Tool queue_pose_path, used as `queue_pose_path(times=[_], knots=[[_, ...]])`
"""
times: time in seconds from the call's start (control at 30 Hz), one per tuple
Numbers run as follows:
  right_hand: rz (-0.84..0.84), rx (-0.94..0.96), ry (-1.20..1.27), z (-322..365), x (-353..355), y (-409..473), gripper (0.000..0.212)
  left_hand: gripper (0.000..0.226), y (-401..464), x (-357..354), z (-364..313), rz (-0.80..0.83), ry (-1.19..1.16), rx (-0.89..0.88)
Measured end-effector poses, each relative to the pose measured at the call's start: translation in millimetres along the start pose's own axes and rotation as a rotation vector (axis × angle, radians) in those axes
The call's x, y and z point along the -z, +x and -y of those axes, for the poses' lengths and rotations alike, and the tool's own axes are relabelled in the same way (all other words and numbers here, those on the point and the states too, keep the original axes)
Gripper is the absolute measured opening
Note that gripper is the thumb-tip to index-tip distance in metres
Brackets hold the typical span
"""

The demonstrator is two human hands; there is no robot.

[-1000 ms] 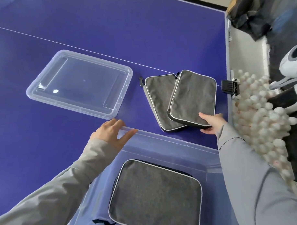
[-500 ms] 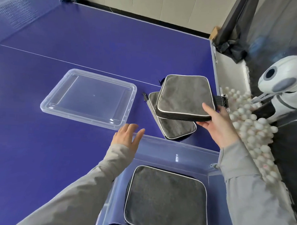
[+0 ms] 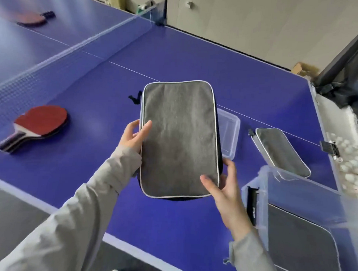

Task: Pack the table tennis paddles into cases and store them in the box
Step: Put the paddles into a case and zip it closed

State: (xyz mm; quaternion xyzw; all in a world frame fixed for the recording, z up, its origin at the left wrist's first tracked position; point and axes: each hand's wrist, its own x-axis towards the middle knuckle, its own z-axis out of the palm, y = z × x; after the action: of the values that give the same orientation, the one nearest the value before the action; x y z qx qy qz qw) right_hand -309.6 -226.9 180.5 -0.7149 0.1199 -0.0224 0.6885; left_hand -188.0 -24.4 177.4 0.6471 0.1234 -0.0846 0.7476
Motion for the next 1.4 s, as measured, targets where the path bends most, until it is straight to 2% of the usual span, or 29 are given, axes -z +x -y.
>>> queue_pose_path(times=[0.07, 0.13, 0.23, 0.37, 0.43, 0.53, 0.7, 0.83, 0.93, 1.27, 1.4], knots=[[0.068, -0.043, -0.061, -17.2, -48.5, -9.7, 0.051, 0.050, -5.8, 54.7, 0.7, -0.038, -0.012, -0.019], [0.121, -0.091, -0.142, -35.6, -87.9, -18.1, 0.055, 0.031, -12.3, 96.7, 3.8, -0.071, -0.047, -0.069], [0.093, -0.041, -0.360, -44.7, -125.5, -24.2, 0.062, 0.019, -21.3, 140.0, 9.7, -0.083, -0.041, -0.155], [-0.070, 0.271, -0.487, 1.3, -155.4, 0.2, 0.046, 0.022, -19.4, 173.7, 12.0, -0.059, 0.244, -0.235], [-0.078, 0.441, -0.548, 34.7, -171.1, 19.5, 0.041, 0.030, -18.5, 179.1, 7.8, -0.045, 0.409, -0.273], [-0.034, 0.545, -0.612, 73.0, -197.7, 47.3, 0.035, 0.036, -10.2, 184.4, 4.8, -0.019, 0.576, -0.332], [0.134, 0.427, -0.750, 89.0, -221.0, 88.3, 0.019, 0.048, 15.0, 187.8, -2.1, 0.042, 0.803, -0.461], [0.265, 0.356, -0.706, 88.2, -213.7, 112.1, 0.006, 0.049, 39.2, 188.0, -7.7, 0.073, 0.950, -0.545], [0.304, 0.346, -0.723, 85.2, -210.1, 125.8, 0.008, 0.047, 57.6, 184.2, -9.7, 0.101, 1.044, -0.571], [0.033, 0.299, -0.682, 73.8, -216.7, 151.6, 0.012, 0.045, 103.1, 184.5, -8.4, 0.187, 1.070, -0.628], [-0.174, 0.272, -0.631, 72.0, -230.7, 151.3, 0.015, 0.040, 117.4, 187.9, -14.0, 0.195, 1.021, -0.684]])
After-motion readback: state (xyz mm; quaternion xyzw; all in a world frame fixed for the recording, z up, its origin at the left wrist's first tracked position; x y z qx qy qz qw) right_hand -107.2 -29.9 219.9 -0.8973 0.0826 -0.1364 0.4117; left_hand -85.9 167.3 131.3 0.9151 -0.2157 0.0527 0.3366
